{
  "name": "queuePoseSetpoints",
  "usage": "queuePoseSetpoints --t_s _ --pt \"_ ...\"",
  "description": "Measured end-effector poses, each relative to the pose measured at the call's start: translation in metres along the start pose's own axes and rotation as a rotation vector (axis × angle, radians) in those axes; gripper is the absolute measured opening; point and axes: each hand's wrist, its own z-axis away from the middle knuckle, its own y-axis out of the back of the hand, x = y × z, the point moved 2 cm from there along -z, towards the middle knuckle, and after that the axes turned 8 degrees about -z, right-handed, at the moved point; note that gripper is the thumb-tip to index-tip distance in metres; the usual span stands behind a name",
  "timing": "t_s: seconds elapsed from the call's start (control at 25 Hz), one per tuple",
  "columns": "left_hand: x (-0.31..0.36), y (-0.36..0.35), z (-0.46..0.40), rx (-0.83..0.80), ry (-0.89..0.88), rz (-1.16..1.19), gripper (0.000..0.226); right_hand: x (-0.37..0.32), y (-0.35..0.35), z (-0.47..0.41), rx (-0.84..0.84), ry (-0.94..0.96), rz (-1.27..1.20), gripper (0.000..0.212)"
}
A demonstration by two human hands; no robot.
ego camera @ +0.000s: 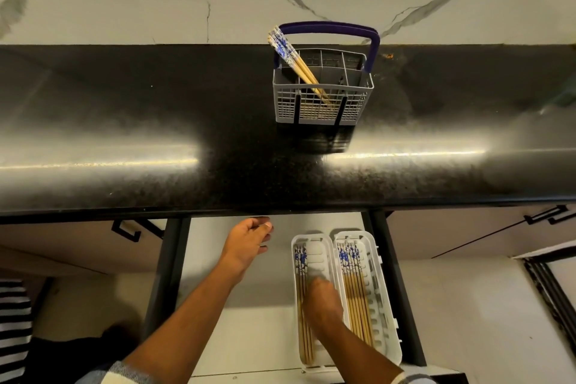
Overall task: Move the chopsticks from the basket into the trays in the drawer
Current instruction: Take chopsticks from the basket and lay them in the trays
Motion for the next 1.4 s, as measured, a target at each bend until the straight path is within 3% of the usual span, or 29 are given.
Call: queuePoseSetpoints --t_s 0.44,0.64,0.84,1.08,1.4 --pt "0.017 0.001 0.02 0.104 -0.069 0.098 0.014 -0.001 0.035 0.023 0.036 0.159 -0.014 0.015" --pt "0.059 0.019 0.038 0.19 -0.114 0.263 0.015 -0.006 0.135 0.045 0.116 0.306 -0.131 0.018" --pt "0.156 0.028 0.054 0.254 -0.248 0.401 0.015 -0.05 0.25 0.048 0.285 0.589 -0.248 0.012" --pt "0.221 0.023 0.061 0.33 -0.368 0.365 0.021 -0.118 0.329 0.03 0.476 0.789 -0.362 0.014" --pt "0.224 0.028 0.006 0.326 -0.311 0.241 0.022 -0.176 0.332 -0.041 0.436 0.767 -0.266 0.022"
